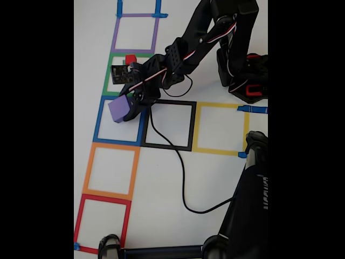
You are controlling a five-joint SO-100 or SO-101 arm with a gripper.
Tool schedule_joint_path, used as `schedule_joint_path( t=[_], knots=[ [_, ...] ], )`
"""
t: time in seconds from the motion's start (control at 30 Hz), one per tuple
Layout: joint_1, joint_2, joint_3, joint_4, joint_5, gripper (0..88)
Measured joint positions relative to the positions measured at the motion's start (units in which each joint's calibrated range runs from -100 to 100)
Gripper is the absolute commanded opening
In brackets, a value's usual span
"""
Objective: Tower of hanoi
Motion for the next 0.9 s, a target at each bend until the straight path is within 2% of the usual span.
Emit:
schedule_joint_path(
  t=[0.67,0.9],
  knots=[
    [-2.0,13.3,-2.7,-12.0,0.0,9.0],
    [-2.0,16.5,-4.9,-14.5,0.0,15.5]
  ],
)
